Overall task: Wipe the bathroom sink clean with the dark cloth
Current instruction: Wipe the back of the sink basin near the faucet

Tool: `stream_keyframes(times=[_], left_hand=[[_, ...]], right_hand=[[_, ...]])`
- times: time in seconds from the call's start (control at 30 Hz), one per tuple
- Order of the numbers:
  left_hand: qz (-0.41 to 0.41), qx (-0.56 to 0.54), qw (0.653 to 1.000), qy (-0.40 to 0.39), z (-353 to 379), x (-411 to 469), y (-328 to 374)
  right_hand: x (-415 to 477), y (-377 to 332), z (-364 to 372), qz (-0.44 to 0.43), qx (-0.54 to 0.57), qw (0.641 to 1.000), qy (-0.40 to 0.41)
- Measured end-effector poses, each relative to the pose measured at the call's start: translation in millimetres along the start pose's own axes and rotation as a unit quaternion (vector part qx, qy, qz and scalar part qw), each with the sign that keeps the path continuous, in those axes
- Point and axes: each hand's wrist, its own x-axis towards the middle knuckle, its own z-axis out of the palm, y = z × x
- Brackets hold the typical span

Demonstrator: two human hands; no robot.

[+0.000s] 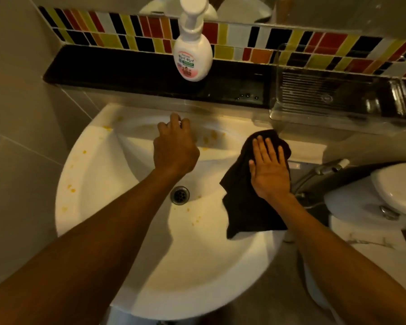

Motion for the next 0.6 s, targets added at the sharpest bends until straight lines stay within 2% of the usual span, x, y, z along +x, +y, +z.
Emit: stream_keyframes(times=[0.2, 0.33, 0.47, 0.6], left_hand=[[0.002, 0.000, 1.000, 0.013, 1.2, 0.3, -0.8], [-0.002, 0.008, 1.000, 0.013, 1.1, 0.4, 0.2], [-0.006, 0.019, 1.000, 0.011, 0.7, 1.1, 0.5], [-0.009, 0.017, 1.000, 0.004, -1.8, -0.3, 2.7]], right_hand=[[65.3, -21.9, -5.8, -0.162, -0.067, 0.985, 0.002], [100.5, -41.9, -11.7, -0.248, -0.041, 0.968, -0.011], [106.5, -57.0, -7.9, -0.234, -0.031, 0.972, -0.014], [75.7, -97.9, 4.0, -0.124, 0.084, 0.989, 0.016]])
